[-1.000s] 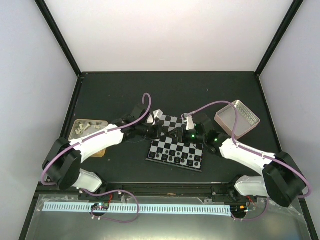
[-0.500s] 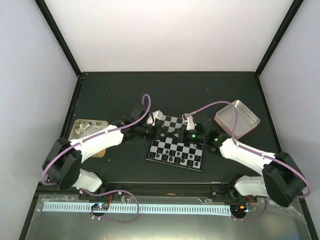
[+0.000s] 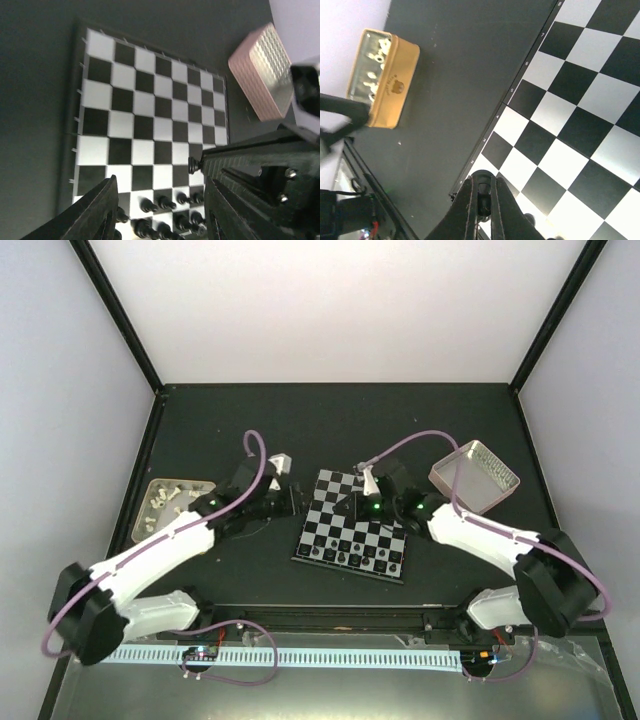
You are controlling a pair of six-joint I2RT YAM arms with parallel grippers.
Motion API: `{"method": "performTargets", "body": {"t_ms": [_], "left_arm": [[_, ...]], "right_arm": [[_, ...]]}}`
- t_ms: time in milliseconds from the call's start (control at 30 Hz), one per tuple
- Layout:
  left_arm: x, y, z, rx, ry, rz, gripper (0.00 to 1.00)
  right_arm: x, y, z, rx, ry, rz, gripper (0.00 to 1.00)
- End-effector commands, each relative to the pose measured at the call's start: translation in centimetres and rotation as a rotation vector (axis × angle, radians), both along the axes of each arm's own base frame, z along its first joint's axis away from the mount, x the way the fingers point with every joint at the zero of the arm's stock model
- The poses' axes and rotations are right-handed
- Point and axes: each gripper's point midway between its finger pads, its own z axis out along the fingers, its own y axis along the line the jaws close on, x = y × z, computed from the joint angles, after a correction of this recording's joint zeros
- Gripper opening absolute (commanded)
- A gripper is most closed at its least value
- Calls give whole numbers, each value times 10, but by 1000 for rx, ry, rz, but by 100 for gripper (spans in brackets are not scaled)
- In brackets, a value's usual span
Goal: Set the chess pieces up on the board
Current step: Place the chess piece on the chessboard.
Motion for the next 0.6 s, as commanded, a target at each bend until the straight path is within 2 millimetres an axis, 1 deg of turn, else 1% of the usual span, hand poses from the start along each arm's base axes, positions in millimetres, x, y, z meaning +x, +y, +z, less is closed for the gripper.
{"method": "performTargets", "body": {"t_ms": [0, 100, 133, 167, 200, 300, 433, 567], "left_arm": [[11, 57, 18, 130, -145, 224, 49], [7, 79, 38, 119, -241, 297, 50], [5, 86, 49, 100, -282, 322, 50], [3, 93, 54, 95, -311, 344, 51], [1, 99, 59, 87, -336, 364, 52], [-4, 115, 72, 58, -418, 419, 55], [-11, 129, 77, 19, -480, 464, 58], [-16, 136, 81, 3, -503, 484, 60]], "right_arm": [[-1, 6, -14, -159, -25, 43, 1], [-5, 20, -22, -247, -41, 90, 1], [-6, 25, -24, -281, -44, 105, 1], [-9, 28, -29, -318, -47, 120, 1], [-8, 34, -28, -339, -59, 132, 1], [-12, 45, -37, -422, -69, 168, 1], [-15, 55, -54, -524, -69, 210, 2], [-21, 65, -67, -583, -62, 251, 3]]}}
